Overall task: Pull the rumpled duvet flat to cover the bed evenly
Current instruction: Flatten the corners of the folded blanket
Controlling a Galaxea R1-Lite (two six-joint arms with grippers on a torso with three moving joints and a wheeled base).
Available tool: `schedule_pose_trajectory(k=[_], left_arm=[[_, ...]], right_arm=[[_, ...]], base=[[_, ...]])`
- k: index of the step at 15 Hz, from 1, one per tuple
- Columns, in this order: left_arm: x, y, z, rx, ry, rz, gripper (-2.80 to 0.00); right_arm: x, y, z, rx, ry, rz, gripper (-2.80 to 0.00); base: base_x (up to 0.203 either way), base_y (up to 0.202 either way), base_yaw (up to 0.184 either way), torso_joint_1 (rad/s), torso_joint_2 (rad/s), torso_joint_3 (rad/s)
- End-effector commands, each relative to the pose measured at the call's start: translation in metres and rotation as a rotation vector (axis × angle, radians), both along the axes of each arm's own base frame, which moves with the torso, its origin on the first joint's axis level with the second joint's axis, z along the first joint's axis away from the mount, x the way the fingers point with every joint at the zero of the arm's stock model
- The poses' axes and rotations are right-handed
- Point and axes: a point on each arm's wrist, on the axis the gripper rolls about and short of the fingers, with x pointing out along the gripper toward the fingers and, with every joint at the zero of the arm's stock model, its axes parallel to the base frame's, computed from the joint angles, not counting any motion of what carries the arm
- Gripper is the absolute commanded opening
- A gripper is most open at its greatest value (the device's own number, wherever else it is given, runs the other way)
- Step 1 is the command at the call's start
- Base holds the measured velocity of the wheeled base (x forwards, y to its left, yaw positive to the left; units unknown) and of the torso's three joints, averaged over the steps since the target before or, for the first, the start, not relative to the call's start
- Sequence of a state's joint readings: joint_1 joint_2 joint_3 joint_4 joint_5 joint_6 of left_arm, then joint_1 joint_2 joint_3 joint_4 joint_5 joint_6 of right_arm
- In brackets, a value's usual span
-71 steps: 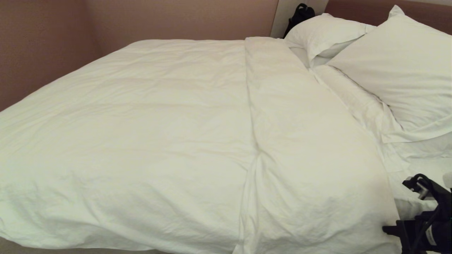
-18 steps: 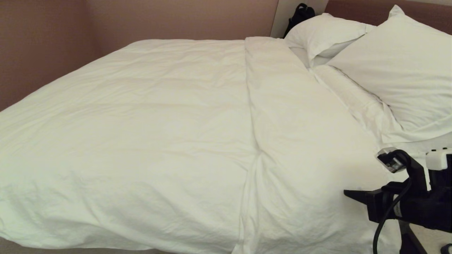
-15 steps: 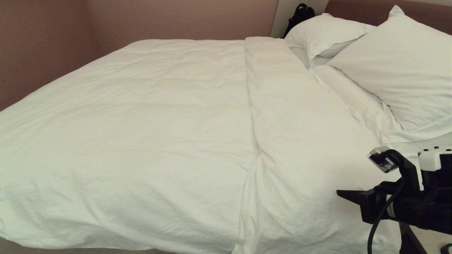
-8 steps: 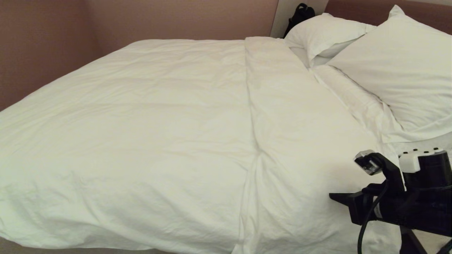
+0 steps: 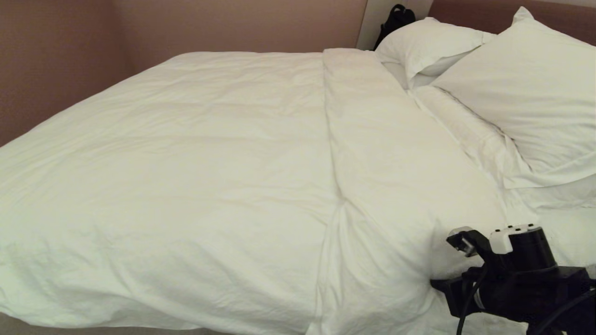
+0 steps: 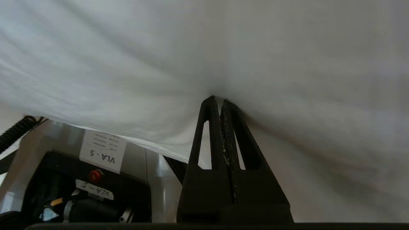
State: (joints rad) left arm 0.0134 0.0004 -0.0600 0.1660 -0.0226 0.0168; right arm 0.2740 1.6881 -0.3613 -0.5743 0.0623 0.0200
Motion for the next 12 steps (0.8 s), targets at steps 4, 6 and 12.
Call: schedule_pose_trajectory(k=[4,6,12], left_arm=[[0.000,0.000,0.000,0.000,0.001,0.000,-2.80],[0.000,0.000,0.000,0.000,0.001,0.000,-2.80],[0.000,0.000,0.000,0.000,0.001,0.000,-2.80]], right_arm=[[-0.002,0.000,-0.018,0.011,-0.010,0.008,-2.80],[-0.004,-0.001,-0.021,0.010,-0.003,0.008,-2.80],[-0.023,-0.004,-0.026,0.017,-0.047,0.020,-2.80]], base=[[0.000,0.000,0.000,0.000,0.00,0.000],[0.000,0.000,0.000,0.000,0.00,0.000],[0.000,0.000,0.000,0.000,0.00,0.000]])
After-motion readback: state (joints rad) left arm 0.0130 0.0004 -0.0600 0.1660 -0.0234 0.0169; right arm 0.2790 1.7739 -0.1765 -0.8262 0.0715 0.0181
